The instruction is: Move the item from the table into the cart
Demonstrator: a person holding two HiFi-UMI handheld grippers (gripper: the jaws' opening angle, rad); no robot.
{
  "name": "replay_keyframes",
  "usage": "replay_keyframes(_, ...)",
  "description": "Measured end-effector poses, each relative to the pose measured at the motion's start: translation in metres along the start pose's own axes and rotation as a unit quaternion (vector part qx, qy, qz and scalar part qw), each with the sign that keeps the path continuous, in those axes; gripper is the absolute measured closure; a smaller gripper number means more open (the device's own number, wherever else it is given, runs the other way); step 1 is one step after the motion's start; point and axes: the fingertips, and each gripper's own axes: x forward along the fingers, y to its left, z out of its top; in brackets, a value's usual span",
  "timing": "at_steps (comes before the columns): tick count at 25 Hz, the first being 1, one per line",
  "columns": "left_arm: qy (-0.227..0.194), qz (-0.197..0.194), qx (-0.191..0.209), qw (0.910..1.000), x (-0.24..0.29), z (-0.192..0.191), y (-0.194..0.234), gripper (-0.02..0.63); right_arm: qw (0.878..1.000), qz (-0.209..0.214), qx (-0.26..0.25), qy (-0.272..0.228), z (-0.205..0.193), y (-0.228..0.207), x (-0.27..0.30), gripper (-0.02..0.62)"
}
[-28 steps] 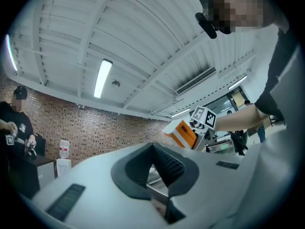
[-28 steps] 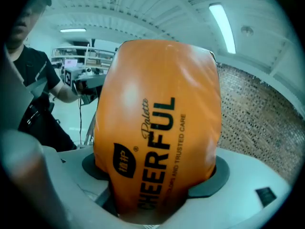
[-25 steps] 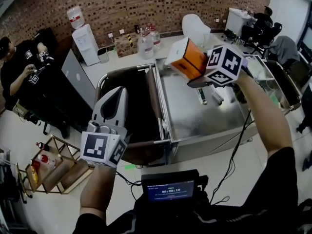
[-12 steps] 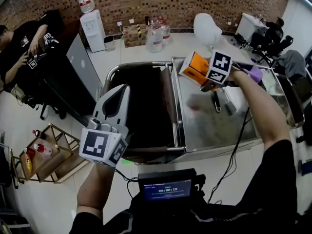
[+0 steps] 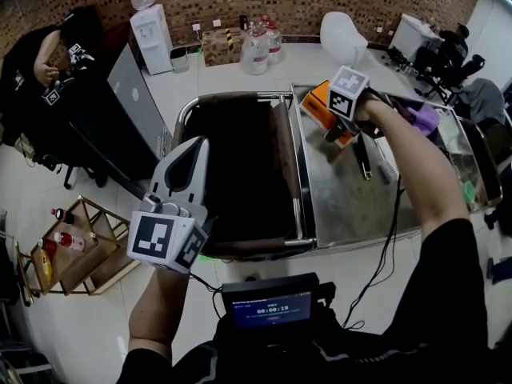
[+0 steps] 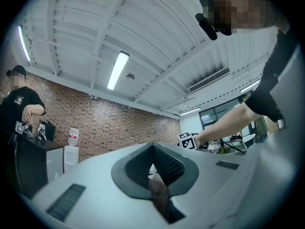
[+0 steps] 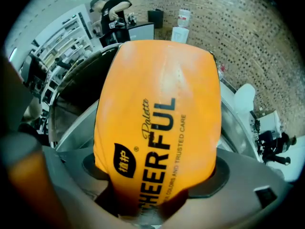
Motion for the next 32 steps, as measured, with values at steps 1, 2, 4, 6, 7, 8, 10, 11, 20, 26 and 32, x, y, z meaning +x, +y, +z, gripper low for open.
replay_keyframes(1,0.002,0.003,-0.004,1.0,-0.001,-0.004,0.003,0.598,1.0,0.003,0.021,-0.001,0.002,0.0,0.001,0.189)
replay_keyframes(2,0.004,0.004,-0.009,0.9999,-0.001,-0.007,0.004,0.598,0.999,0.003,0.034,0.001,0.003,-0.001,0.001,0.189)
replay_keyframes(4,0.004,0.002,-0.018,0.9998,-0.002,-0.012,0.005,0.598,0.998,0.003,0.056,0.014,0.0,0.001,0.005,0.189)
replay_keyframes(6,0.004,-0.003,-0.021,0.9998,-0.002,-0.013,0.006,0.598,0.997,0.006,0.069,0.029,-0.005,0.005,0.01,0.189)
replay_keyframes(7,0.003,-0.006,-0.022,0.9997,-0.003,-0.014,0.006,0.598,0.997,0.004,0.063,0.037,-0.005,0.004,0.014,0.188)
replay_keyframes(8,0.003,-0.007,-0.022,0.9997,-0.003,-0.014,0.007,0.598,0.998,0.001,0.054,0.044,-0.004,0.002,0.018,0.188)
replay_keyframes(10,0.001,-0.008,-0.024,0.9997,-0.005,-0.015,0.01,0.598,0.997,0.002,0.055,0.055,-0.003,0.005,0.022,0.187)
replay_keyframes(11,0.0,-0.008,-0.025,0.9997,-0.006,-0.015,0.011,0.598,0.996,0.006,0.065,0.058,-0.003,0.011,0.024,0.187)
replay_keyframes(20,-0.004,-0.006,-0.033,0.9994,-0.016,-0.032,0.021,0.598,0.993,0.005,0.066,0.098,0.004,0.003,0.055,0.186)
replay_keyframes(26,0.002,-0.009,-0.039,0.9992,-0.02,-0.042,0.025,0.598,0.991,0.012,0.088,0.104,0.009,0.004,0.069,0.186)
replay_keyframes(32,0.022,-0.012,-0.044,0.9987,-0.016,-0.054,0.019,0.598,0.991,0.01,0.088,0.097,0.014,-0.004,0.075,0.186)
